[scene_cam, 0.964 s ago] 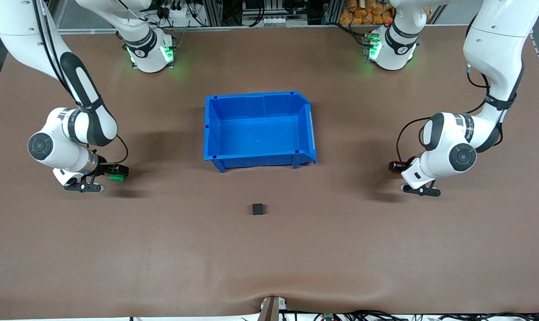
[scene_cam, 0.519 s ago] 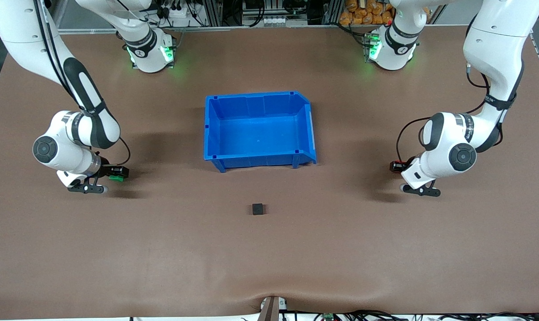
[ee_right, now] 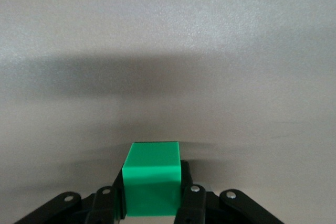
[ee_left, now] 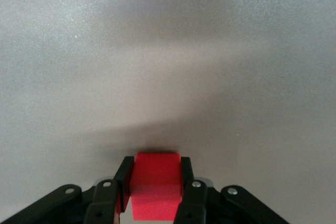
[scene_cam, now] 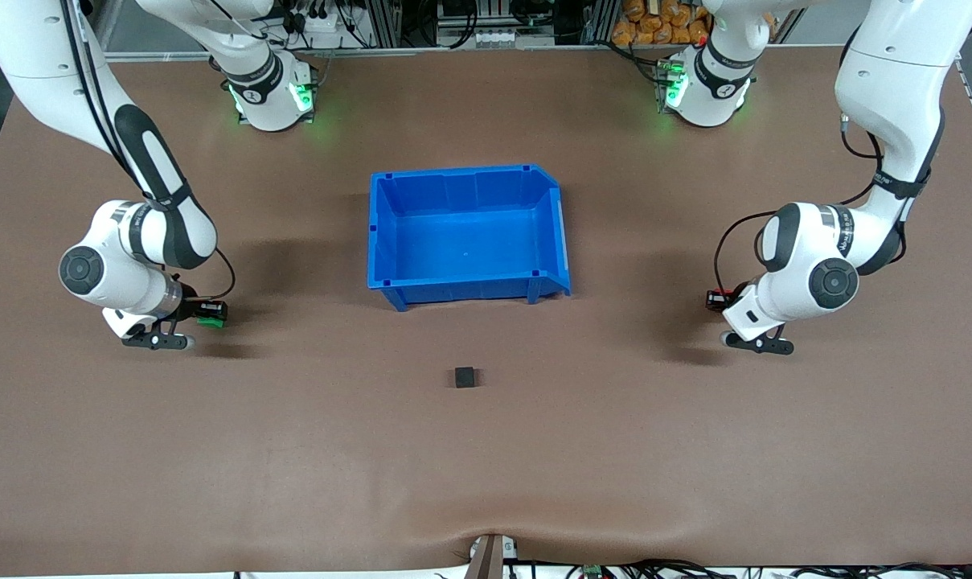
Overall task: Attach green and red cubes to black cube
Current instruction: 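Lift the green cube with the right gripper while the left gripper lifts the red cube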
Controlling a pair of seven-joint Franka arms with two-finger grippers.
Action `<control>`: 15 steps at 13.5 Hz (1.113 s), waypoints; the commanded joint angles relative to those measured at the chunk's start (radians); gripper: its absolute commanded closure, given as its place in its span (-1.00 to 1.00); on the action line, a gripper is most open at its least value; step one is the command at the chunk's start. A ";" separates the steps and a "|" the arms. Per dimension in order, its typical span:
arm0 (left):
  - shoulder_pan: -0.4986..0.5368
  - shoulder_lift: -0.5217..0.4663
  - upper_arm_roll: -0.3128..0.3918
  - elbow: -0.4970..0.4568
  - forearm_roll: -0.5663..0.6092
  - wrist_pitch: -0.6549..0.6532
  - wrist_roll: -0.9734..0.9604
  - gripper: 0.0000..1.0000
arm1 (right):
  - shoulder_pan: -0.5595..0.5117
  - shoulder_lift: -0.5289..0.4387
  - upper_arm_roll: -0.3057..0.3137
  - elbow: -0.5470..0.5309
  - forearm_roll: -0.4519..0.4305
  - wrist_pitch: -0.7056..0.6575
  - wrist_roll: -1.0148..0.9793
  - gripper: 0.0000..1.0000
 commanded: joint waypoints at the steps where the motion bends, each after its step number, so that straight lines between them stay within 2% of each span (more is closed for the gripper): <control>1: -0.002 -0.032 -0.002 -0.031 0.025 0.015 -0.028 1.00 | -0.018 0.007 0.015 0.022 0.007 -0.001 -0.005 1.00; 5: 0.000 -0.041 -0.017 -0.016 0.025 0.005 -0.097 1.00 | -0.016 0.004 0.015 0.030 0.007 -0.005 -0.005 1.00; 8: -0.013 -0.032 -0.028 0.053 0.014 0.002 -0.206 1.00 | -0.015 -0.007 0.015 0.039 0.007 -0.014 -0.008 1.00; 13: -0.103 -0.007 -0.037 0.169 0.006 -0.045 -0.595 1.00 | -0.018 -0.047 0.015 0.053 0.007 -0.036 -0.155 1.00; 15: -0.149 0.031 -0.037 0.253 -0.011 -0.100 -0.783 1.00 | -0.019 -0.057 0.016 0.099 0.007 -0.123 -0.241 1.00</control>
